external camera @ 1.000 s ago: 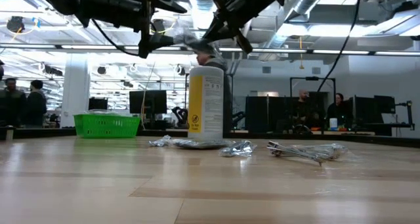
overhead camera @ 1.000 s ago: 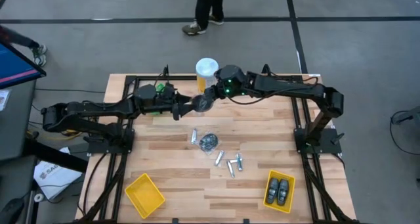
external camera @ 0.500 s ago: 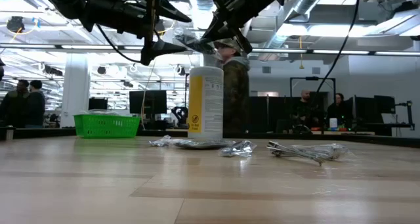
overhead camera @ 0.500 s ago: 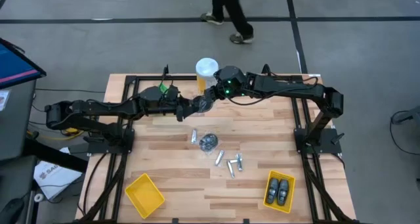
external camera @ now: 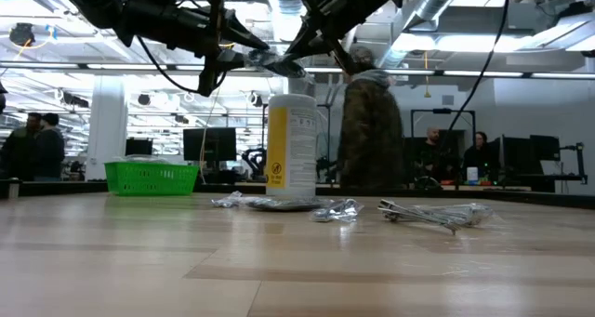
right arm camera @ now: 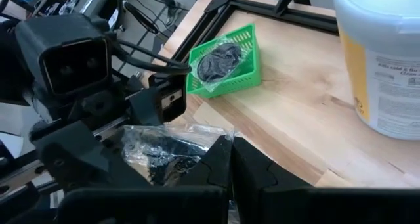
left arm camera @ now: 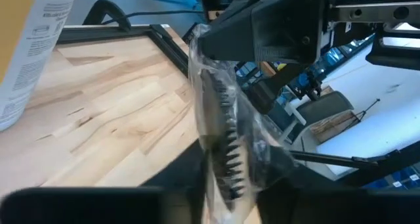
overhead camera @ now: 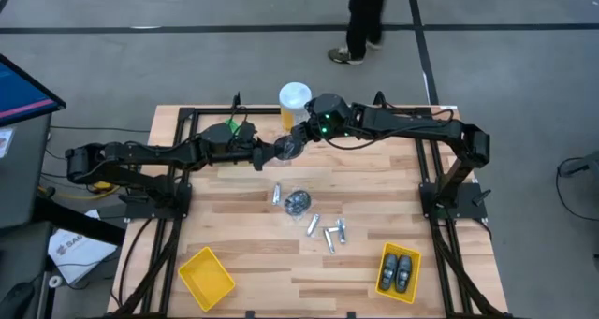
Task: Pick & Place Travel size toiletries
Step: Put the black hairbrush into the green bin
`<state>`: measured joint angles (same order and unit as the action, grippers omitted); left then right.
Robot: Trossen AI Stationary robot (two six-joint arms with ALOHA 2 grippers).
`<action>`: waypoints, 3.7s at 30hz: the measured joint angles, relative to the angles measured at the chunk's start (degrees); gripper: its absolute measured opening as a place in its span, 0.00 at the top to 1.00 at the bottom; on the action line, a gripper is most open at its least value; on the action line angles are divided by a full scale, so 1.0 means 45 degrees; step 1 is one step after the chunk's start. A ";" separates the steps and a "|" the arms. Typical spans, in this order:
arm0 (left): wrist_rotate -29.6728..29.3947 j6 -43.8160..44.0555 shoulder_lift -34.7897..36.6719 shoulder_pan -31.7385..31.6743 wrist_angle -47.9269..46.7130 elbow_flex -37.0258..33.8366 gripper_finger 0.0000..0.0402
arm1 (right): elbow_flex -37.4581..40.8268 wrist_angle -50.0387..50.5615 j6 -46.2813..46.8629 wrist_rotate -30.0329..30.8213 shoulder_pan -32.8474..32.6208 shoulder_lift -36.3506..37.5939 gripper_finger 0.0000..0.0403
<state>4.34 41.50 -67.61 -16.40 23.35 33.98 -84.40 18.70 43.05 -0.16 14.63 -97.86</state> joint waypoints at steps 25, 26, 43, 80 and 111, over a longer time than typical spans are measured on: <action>-0.0169 0.0194 0.0019 -0.0130 0.0043 0.0000 0.94 | 0.0029 -0.0206 -0.1891 -0.0253 0.0087 0.2045 0.58; -0.0245 0.0187 0.0019 -0.0180 0.0034 0.0000 0.94 | 0.0029 -0.0141 -0.2026 -0.0264 0.0111 0.2321 0.55; -0.6028 -0.3894 0.5244 -0.2374 -0.8830 0.0010 0.94 | 0.0005 0.2900 -0.2671 0.0685 -0.1662 0.6379 0.54; -0.6547 -0.5152 0.2017 -0.3793 -1.2883 0.0005 0.81 | 0.0019 0.3177 -0.2565 0.1379 -0.2516 0.5911 0.66; -0.0226 -0.3665 0.4771 -0.0947 -0.7223 0.0476 0.26 | 0.0012 0.5979 -0.1446 0.1356 -0.3600 0.5775 0.67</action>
<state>3.32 25.00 -46.14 -20.66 -9.15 36.12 -84.35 45.61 36.54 5.94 -1.57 -71.88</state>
